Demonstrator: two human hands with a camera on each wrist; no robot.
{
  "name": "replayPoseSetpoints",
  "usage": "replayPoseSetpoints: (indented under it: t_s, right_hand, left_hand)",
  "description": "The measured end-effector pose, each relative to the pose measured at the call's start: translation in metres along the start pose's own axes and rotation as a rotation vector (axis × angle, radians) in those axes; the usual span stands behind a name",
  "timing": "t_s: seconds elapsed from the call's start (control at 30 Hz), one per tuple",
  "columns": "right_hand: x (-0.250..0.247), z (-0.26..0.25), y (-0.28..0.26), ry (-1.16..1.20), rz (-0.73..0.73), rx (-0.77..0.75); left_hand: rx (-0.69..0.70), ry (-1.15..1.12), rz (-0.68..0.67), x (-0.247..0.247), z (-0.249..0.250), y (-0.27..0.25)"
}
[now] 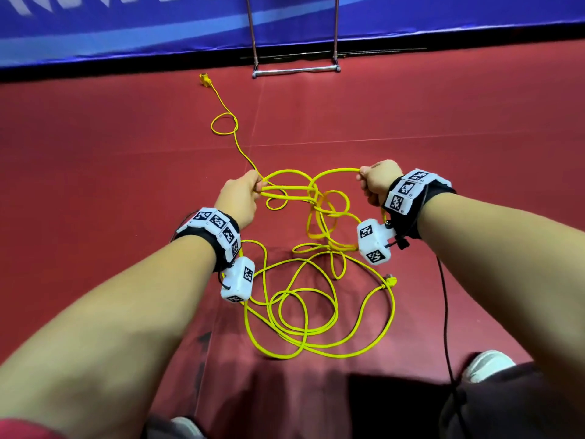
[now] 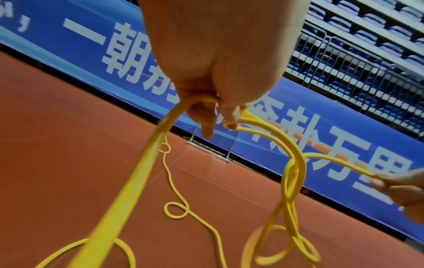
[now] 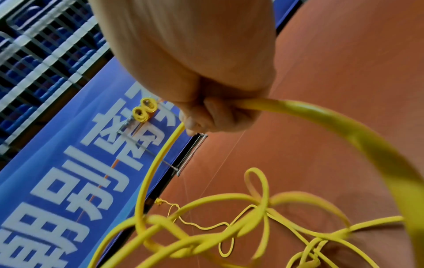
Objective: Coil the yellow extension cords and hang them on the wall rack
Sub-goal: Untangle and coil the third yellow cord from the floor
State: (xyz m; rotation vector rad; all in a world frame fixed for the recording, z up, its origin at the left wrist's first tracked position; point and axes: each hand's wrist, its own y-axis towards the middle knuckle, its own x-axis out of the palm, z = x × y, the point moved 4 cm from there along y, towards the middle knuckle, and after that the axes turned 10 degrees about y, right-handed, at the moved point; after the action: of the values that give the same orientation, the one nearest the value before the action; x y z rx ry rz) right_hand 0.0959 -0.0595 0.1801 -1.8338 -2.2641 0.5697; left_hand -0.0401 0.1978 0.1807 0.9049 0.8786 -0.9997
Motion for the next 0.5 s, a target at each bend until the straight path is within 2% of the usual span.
replayPoseSetpoints:
  t_s: [0.07,0.13,0.2,0.33,0.4,0.5]
  right_hand:
    - [-0.024,0.001,0.004,0.000,0.072,0.005]
    - [-0.052,0.002,0.001,-0.035,0.133,-0.039]
    - [-0.074,0.009,0.005,0.007,0.159,-0.015]
    - [-0.073,0.011,0.010,0.200,0.255,0.036]
    - [-0.048,0.008,0.003,0.249,0.161,0.052]
    - [-0.013,0.003,-0.008,0.234,-0.051,0.014]
  left_hand:
    - [-0.111,0.020,0.039,-0.001,-0.025,-0.006]
    - [-0.291,-0.052,0.098,-0.006,-0.054,-0.014]
    - [-0.463,-0.113,0.110,-0.010,-0.082,-0.023]
    - [-0.706,-0.245,0.094,-0.012,-0.092,-0.032]
    - [-0.756,-0.300,0.022,-0.003,-0.087,-0.033]
    - [-0.690,-0.296,-0.234,0.012,-0.073,-0.032]
